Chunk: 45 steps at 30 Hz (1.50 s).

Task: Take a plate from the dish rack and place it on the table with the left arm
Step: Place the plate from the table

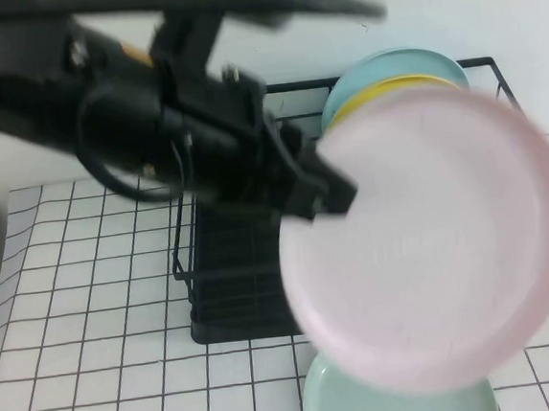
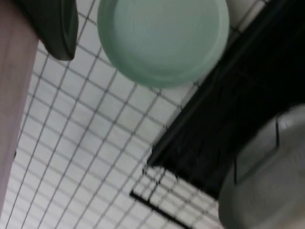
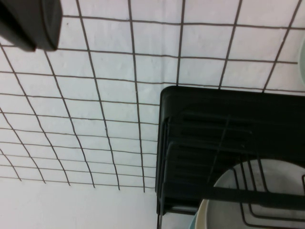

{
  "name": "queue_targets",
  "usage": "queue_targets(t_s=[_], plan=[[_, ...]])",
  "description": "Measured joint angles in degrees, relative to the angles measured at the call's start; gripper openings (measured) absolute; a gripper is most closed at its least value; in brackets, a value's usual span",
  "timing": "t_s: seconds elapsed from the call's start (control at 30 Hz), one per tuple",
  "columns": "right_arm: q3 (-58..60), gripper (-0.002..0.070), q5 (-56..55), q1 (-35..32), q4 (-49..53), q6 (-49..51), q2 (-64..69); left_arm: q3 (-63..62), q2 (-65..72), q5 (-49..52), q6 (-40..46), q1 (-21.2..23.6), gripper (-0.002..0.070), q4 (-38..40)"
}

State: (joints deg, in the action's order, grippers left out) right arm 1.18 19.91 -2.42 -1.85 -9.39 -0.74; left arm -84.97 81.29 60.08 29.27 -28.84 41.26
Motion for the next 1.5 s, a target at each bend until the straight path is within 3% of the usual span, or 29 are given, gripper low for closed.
queue_targets(t_s=[0.13, 0.27, 0.47, 1.03, 1.13, 1.3, 1.37, 1.5], plan=[[0.00, -0.0003, 0.00, 0.00, 0.00, 0.00, 0.00, 8.65, 0.00, 0.54, -2.01, -0.39, 0.0088, -1.44], [0.00, -0.0003, 0.00, 0.00, 0.00, 0.00, 0.00, 20.04, 0.09, -7.38, -5.13, -0.39, 0.0088, -0.35], [0.00, -0.0003, 0.00, 0.00, 0.00, 0.00, 0.00, 31.03, 0.29, -21.14, -5.76, -0.39, 0.0088, 7.60], [0.00, -0.0003, 0.00, 0.00, 0.00, 0.00, 0.00, 32.46, 10.86, -30.71, -0.87, -5.49, 0.0090, 11.48], [0.00, -0.0003, 0.00, 0.00, 0.00, 0.00, 0.00, 32.46, 10.95, -31.08, 0.98, -5.49, 0.0164, 12.29], [0.00, -0.0003, 0.00, 0.00, 0.00, 0.00, 0.00, 32.46, 10.95, -28.58, 2.34, -5.49, 0.0469, 14.52], [0.00, -0.0003, 0.00, 0.00, 0.00, 0.00, 0.00, 32.46, 10.95, -27.18, 3.38, -5.49, 0.0518, 14.88], [0.00, -0.0003, 0.00, 0.00, 0.00, 0.00, 0.00, 32.46, 10.95, -25.63, 4.45, -5.49, 0.0501, 15.36]])
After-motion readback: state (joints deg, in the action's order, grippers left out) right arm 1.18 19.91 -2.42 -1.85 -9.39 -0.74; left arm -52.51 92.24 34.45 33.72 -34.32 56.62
